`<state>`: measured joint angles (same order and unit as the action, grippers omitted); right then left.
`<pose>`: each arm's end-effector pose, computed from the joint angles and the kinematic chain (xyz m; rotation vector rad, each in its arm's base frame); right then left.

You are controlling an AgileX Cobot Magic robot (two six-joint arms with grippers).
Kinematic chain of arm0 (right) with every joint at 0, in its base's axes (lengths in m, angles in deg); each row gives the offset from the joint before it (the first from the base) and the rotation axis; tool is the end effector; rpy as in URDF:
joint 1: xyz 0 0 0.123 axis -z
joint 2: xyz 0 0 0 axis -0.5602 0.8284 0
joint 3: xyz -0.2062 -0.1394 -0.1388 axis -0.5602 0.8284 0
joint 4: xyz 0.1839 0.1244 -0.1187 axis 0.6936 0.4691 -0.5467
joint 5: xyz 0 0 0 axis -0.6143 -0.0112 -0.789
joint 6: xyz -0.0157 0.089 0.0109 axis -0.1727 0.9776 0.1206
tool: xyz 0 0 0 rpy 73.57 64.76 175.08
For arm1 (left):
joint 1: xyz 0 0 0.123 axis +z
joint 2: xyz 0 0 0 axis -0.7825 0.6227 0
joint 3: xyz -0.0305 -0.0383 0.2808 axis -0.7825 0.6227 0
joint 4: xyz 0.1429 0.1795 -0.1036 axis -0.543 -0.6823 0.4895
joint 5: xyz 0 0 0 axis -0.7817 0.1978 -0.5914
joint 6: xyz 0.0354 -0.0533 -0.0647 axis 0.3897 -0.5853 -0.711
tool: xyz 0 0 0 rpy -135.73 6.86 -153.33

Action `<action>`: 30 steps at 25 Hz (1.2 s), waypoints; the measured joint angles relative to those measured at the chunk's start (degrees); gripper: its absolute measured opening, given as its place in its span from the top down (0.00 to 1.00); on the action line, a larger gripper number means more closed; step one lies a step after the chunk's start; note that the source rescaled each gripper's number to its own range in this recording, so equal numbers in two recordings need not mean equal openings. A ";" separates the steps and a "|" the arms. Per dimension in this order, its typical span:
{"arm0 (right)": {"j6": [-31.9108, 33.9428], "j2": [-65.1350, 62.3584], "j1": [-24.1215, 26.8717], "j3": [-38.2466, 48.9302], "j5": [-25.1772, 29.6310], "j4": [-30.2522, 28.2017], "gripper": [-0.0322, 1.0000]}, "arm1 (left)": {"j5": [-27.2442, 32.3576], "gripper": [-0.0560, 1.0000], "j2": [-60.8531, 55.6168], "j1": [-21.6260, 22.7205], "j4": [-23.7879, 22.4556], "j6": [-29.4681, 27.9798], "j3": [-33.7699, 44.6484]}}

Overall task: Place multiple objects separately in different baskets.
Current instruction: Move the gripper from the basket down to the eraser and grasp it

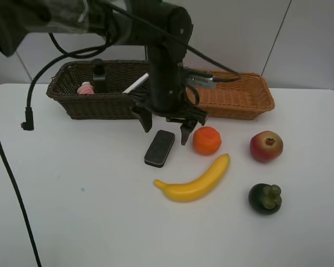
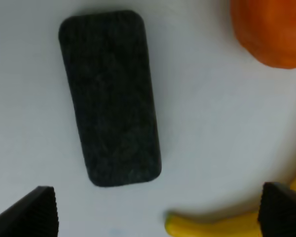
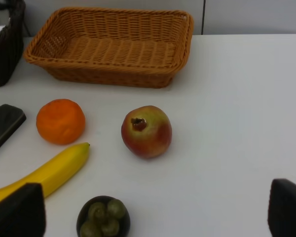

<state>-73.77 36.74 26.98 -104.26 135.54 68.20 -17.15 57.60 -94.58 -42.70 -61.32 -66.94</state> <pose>-0.0064 -0.0038 0.2791 -0.0670 2.0408 0.0656 0.3390 -0.3171 0.1594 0.6409 2.9762 -0.0878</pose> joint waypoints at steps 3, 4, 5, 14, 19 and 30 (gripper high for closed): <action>0.00 0.00 0.00 0.00 0.00 0.00 0.00 | -2.85 0.00 2.64 0.00 -0.48 -0.94 0.00; 0.00 0.00 0.00 0.00 0.00 0.00 0.00 | -3.74 0.00 3.37 0.00 -0.60 -1.25 0.00; 0.00 0.00 0.00 0.00 0.00 0.00 0.00 | -4.71 0.00 4.21 0.00 -0.79 -1.55 0.00; 0.00 0.00 0.00 0.00 0.00 0.00 0.00 | -6.28 0.00 7.31 0.00 -1.92 -3.34 0.00; 0.00 0.00 0.00 0.00 0.00 0.00 0.00 | -6.12 0.00 7.31 0.45 -2.09 -3.34 0.00; 0.00 0.00 0.00 0.00 0.00 0.00 0.00 | -9.01 0.00 8.06 2.53 -3.20 -3.34 0.00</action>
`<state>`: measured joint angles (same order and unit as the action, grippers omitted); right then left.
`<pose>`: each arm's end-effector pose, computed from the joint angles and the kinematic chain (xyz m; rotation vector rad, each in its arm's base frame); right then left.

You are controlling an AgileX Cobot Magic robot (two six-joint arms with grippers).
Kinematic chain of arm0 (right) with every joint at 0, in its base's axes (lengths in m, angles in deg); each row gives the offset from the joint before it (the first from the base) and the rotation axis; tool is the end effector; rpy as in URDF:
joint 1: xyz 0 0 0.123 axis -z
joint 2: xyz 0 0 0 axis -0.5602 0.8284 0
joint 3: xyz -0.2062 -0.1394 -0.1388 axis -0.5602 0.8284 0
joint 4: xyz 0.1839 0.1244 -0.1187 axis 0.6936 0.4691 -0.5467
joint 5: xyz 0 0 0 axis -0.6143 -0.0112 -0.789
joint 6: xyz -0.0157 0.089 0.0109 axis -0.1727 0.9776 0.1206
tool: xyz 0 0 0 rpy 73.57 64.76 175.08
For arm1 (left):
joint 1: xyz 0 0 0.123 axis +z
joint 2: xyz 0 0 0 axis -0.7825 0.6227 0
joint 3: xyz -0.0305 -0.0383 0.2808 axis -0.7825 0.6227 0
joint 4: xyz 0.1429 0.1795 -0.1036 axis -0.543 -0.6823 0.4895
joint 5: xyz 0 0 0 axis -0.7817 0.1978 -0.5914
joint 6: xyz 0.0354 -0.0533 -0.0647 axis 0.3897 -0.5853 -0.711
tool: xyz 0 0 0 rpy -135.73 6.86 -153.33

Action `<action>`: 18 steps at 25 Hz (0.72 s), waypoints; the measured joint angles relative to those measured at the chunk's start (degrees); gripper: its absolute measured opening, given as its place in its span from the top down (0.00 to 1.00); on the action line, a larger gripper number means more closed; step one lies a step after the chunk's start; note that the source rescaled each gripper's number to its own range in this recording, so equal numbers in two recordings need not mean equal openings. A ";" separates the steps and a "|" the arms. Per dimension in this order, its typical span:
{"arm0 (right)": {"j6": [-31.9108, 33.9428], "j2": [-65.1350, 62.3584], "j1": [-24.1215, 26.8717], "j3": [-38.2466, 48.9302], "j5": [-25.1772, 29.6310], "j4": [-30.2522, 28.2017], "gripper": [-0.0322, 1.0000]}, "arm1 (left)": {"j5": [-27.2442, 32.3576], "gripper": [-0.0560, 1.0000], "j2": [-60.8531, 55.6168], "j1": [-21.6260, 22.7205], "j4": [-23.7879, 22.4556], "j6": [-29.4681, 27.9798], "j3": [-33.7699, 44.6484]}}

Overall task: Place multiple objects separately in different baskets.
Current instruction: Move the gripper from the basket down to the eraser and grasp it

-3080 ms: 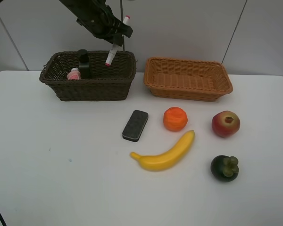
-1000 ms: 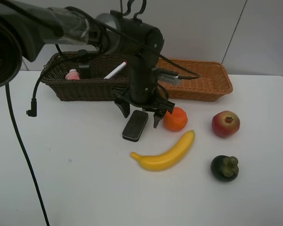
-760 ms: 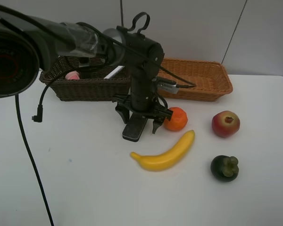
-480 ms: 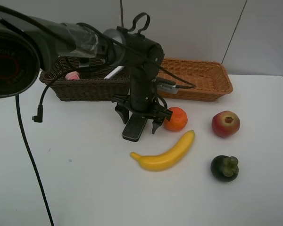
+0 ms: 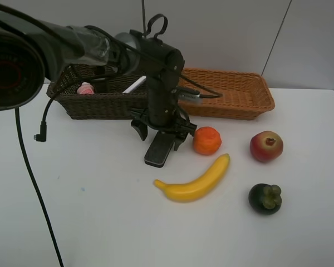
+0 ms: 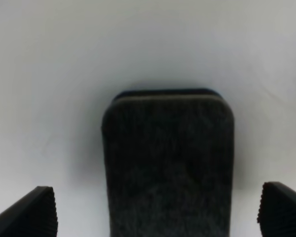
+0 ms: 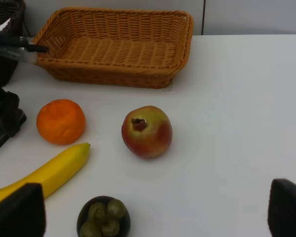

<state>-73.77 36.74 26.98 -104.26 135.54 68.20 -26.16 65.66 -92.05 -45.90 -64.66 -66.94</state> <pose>-0.0064 -0.0038 0.2791 -0.0670 2.0408 0.0656 0.3666 -0.3083 0.0947 0.5253 2.9608 -0.0396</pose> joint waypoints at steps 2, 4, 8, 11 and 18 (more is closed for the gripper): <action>0.00 0.00 0.00 0.00 0.00 0.00 0.00 | 0.00 0.00 1.09 0.00 0.47 0.00 0.00; 0.00 0.00 0.00 0.00 0.00 0.00 0.00 | -0.09 0.00 1.32 0.05 0.95 -0.06 -0.06; 0.00 0.00 0.00 0.00 0.00 0.00 0.00 | 0.32 0.00 1.38 0.05 1.49 -0.08 -0.17; 0.00 0.00 0.00 0.00 0.00 0.00 0.00 | 0.93 0.01 1.45 0.05 1.87 -0.47 -0.22; 0.00 0.00 0.00 0.00 0.00 0.00 0.00 | 3.25 0.44 1.51 0.05 2.41 -0.96 -0.38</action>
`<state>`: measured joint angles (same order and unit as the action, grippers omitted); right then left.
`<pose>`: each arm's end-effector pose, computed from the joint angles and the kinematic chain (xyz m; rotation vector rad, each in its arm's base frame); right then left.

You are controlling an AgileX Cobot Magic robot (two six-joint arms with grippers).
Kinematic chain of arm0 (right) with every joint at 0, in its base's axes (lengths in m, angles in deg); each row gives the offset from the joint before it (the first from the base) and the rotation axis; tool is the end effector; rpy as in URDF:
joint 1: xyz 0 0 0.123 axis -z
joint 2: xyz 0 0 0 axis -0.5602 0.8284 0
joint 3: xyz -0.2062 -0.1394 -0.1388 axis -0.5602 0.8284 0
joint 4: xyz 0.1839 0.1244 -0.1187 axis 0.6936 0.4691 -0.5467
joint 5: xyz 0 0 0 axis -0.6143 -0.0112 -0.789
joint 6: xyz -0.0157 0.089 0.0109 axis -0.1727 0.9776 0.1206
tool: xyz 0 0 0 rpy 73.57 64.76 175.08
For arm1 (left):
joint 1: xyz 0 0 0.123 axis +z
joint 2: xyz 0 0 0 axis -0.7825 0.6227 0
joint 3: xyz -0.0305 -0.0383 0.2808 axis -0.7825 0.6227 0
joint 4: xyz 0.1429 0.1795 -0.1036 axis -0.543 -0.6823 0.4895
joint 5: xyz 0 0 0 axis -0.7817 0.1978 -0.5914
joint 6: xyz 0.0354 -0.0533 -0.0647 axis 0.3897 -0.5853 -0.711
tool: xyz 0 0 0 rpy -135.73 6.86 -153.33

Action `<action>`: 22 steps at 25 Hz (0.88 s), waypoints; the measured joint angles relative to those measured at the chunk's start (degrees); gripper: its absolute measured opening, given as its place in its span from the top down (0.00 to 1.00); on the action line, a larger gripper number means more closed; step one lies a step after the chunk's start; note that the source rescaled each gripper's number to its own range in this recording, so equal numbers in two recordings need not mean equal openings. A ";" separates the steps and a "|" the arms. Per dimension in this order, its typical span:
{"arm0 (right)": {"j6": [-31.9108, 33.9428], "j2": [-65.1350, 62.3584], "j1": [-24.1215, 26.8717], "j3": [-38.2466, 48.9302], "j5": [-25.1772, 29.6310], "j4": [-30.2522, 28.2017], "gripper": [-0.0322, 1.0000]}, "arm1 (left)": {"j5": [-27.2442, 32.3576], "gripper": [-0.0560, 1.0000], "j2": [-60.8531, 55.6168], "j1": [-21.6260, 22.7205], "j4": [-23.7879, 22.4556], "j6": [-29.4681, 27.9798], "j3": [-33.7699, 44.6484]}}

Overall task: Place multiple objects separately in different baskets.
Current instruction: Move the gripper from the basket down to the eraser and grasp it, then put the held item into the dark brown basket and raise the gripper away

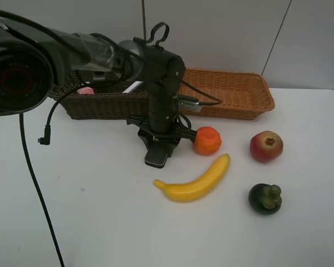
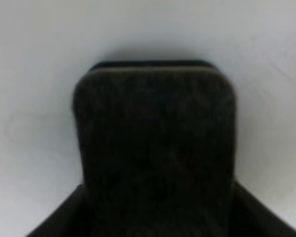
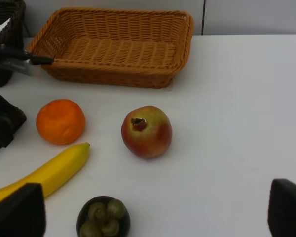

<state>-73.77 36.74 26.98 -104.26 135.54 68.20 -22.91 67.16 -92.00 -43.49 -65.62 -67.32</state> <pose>-0.0064 -0.0038 0.2791 -0.0670 2.0408 0.0656 0.3612 -0.3072 0.0833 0.4790 3.0536 -0.0270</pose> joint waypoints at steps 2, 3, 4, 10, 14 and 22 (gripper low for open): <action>0.00 0.00 0.00 0.00 0.00 0.00 0.00 | 0.25 0.44 0.00 0.00 -0.11 0.12 0.00; 0.00 0.00 0.00 0.00 0.00 0.00 0.00 | 0.25 0.44 0.00 0.00 -0.16 0.39 0.00; 0.00 0.00 0.00 0.00 0.00 0.00 0.00 | 0.25 0.44 -0.22 0.00 -0.16 0.62 0.00; 0.00 0.00 0.00 0.00 0.00 0.00 0.00 | -2.94 0.44 -7.00 0.31 -0.16 1.65 0.00; 0.00 0.00 0.00 0.00 0.00 0.00 0.00 | -9.02 0.44 -13.60 2.94 0.10 2.11 0.00; 0.00 0.00 0.00 0.00 0.00 0.00 0.00 | -15.92 0.44 -14.96 14.85 0.05 2.22 0.00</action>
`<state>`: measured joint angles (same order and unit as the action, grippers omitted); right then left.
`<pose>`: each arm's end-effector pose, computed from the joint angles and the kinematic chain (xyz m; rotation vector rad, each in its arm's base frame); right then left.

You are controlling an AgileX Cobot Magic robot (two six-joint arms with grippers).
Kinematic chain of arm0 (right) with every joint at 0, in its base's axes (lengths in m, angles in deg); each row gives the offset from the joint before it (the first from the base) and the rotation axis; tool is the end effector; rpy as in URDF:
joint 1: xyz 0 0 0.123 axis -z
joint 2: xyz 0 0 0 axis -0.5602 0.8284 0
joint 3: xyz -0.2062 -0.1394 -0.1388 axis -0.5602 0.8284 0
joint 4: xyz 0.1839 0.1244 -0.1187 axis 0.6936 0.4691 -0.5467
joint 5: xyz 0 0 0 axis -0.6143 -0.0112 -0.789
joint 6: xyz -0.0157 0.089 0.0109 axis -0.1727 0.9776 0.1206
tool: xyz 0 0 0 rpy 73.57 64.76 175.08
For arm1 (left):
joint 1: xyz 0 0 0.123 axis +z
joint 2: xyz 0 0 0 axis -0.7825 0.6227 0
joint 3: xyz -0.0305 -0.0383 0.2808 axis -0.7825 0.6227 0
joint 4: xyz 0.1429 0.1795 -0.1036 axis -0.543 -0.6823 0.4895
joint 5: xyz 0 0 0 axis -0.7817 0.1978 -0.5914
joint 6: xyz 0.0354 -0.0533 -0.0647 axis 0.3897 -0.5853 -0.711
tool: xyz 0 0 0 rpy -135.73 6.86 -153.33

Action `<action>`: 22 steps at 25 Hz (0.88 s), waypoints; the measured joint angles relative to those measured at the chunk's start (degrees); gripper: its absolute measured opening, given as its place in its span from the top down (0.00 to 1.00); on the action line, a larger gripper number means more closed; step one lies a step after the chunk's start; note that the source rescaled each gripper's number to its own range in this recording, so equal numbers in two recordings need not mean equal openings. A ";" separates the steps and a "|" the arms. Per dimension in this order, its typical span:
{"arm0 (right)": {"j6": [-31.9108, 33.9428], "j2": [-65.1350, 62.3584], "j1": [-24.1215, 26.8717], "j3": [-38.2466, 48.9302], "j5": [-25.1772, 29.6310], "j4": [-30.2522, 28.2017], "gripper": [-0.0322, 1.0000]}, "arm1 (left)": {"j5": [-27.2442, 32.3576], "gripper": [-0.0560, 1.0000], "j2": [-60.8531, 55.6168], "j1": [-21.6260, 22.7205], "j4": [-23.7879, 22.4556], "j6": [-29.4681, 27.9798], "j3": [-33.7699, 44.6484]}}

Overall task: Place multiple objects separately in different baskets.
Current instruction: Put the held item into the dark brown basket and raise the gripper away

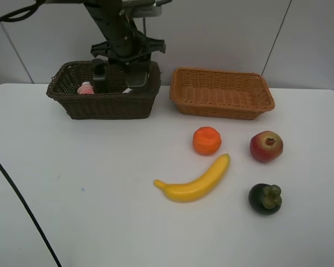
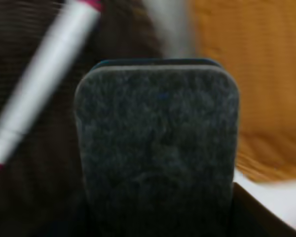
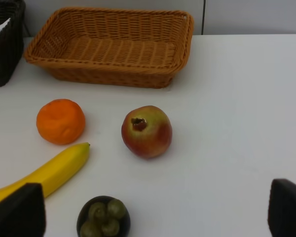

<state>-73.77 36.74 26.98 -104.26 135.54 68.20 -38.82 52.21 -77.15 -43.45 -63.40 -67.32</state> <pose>-0.0064 -0.0038 0.2791 -0.0670 2.0408 0.0656 0.4430 -0.2119 0.2179 0.1170 2.5760 -0.2962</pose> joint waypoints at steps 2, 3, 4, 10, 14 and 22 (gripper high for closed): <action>0.00 0.00 0.00 0.00 0.00 0.00 0.00 | -0.58 0.44 0.66 2.27 0.00 0.00 0.00; 0.00 0.00 0.00 0.00 0.00 0.00 0.00 | -0.58 0.44 0.91 3.08 0.00 0.00 0.00; 0.00 0.00 0.00 0.00 0.00 0.00 0.00 | -0.74 0.44 0.98 3.66 0.00 0.09 0.00; 0.00 0.00 0.00 0.00 0.00 0.00 0.00 | 0.26 0.12 1.04 4.47 0.06 1.18 0.00; 0.00 0.00 0.00 0.00 0.00 0.00 0.00 | 2.96 0.01 1.04 4.47 0.22 1.35 0.00; 0.00 0.00 0.00 0.00 0.00 0.00 0.00 | 16.47 0.00 -4.78 4.54 0.16 1.35 0.00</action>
<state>-73.77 36.74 26.98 -104.26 135.54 68.20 -22.35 47.43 -72.61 -43.28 -62.05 -67.32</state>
